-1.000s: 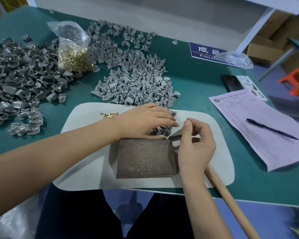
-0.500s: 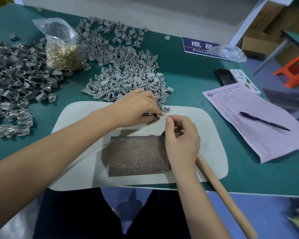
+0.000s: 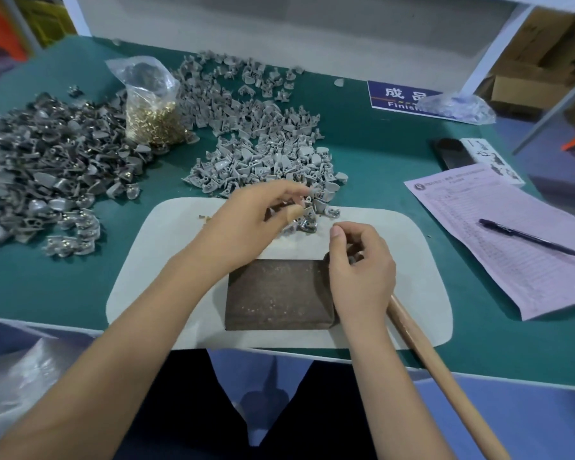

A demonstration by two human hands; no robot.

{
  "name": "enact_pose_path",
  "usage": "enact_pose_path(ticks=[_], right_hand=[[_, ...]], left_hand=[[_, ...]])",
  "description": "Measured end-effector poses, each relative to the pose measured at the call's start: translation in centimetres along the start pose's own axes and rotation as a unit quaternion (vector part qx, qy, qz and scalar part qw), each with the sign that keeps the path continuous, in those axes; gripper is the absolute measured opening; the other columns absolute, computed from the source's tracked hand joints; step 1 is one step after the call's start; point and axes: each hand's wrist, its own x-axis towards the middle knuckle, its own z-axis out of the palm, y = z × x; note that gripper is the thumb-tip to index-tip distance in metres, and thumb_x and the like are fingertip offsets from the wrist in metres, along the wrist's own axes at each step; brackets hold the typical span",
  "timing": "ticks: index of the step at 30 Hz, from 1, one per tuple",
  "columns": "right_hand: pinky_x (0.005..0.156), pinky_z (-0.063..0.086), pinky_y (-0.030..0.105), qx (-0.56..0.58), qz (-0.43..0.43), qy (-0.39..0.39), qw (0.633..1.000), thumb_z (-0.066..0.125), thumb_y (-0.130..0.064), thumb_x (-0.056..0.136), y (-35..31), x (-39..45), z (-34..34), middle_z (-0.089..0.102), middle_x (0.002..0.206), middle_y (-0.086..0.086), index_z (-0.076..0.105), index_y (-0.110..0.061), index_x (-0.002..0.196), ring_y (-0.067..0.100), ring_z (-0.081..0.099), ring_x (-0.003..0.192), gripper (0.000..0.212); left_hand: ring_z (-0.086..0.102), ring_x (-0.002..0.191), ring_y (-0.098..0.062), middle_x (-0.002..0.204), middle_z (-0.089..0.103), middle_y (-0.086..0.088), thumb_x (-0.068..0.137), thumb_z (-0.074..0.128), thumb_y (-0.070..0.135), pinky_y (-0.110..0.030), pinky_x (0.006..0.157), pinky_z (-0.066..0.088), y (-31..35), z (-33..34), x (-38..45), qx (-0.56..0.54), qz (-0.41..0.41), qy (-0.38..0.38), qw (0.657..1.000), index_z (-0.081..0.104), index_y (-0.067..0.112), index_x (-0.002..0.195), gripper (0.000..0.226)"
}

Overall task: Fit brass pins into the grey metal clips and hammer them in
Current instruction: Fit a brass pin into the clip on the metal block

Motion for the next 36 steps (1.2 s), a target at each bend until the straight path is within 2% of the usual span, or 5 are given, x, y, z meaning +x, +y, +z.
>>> enact_pose_path(ticks=[8, 14, 20, 27, 36], right_hand=[[0.081, 0.045, 0.036, 0.039, -0.222, -0.008, 0.974, 0.064, -0.015, 0.090, -0.7, -2.3, -1.7, 0.063, 0.091, -0.014, 0.068, -0.015, 0.093, 0.010, 0.060, 0.088, 0.005], [0.086, 0.042, 0.018, 0.019, -0.169, -0.084, 0.982, 0.065, -0.016, 0.094, -1.1, -4.6, -1.2, 0.063, 0.097, -0.013, 0.070, -0.014, 0.099, 0.013, 0.056, 0.098, 0.006], [0.083, 0.048, 0.032, -0.020, -0.135, -0.065, 0.989, 0.070, -0.013, 0.094, -2.0, -3.8, 0.1, 0.068, 0.095, -0.008, 0.072, -0.014, 0.099, 0.017, 0.058, 0.094, 0.006], [0.088, 0.051, 0.049, 0.012, -0.117, -0.085, 0.989, 0.067, -0.024, 0.095, -2.2, -3.4, -1.7, 0.074, 0.096, -0.015, 0.077, -0.023, 0.102, 0.011, 0.065, 0.093, 0.012], [0.086, 0.049, 0.043, 0.004, -0.128, -0.161, 0.979, 0.073, -0.031, 0.088, -3.4, -3.5, -2.7, 0.071, 0.087, -0.021, 0.075, -0.030, 0.088, 0.009, 0.064, 0.088, 0.002]], left_hand=[[0.064, 0.107, 0.001, 0.110, 0.068, 0.025, 0.097, 0.065, 0.021, -0.008, 0.090, 0.043, 2.5, 2.2, -9.1, -0.041, -0.057, 0.108, 0.992, 0.064, 0.040, 0.122, 0.031], [0.058, 0.113, 0.011, 0.118, 0.064, 0.031, 0.095, 0.066, 0.018, -0.005, 0.094, 0.039, 1.9, 1.9, -9.3, -0.050, -0.075, 0.110, 0.990, 0.062, 0.043, 0.121, 0.036], [0.069, 0.099, -0.006, 0.107, 0.072, 0.023, 0.084, 0.079, 0.018, -0.031, 0.093, 0.054, 1.7, 0.7, -8.8, -0.109, -0.111, 0.101, 0.983, 0.072, 0.041, 0.091, 0.025], [0.067, 0.088, 0.002, 0.092, 0.071, 0.022, 0.084, 0.080, 0.020, -0.006, 0.078, 0.046, 2.6, 0.0, -9.2, -0.074, -0.124, 0.097, 0.985, 0.076, 0.040, 0.097, 0.023], [0.049, 0.095, -0.003, 0.095, 0.063, 0.024, 0.084, 0.075, 0.040, -0.025, 0.084, 0.044, 2.6, -0.4, -10.4, 0.089, -0.097, 0.096, 0.987, 0.072, 0.036, 0.106, 0.023]])
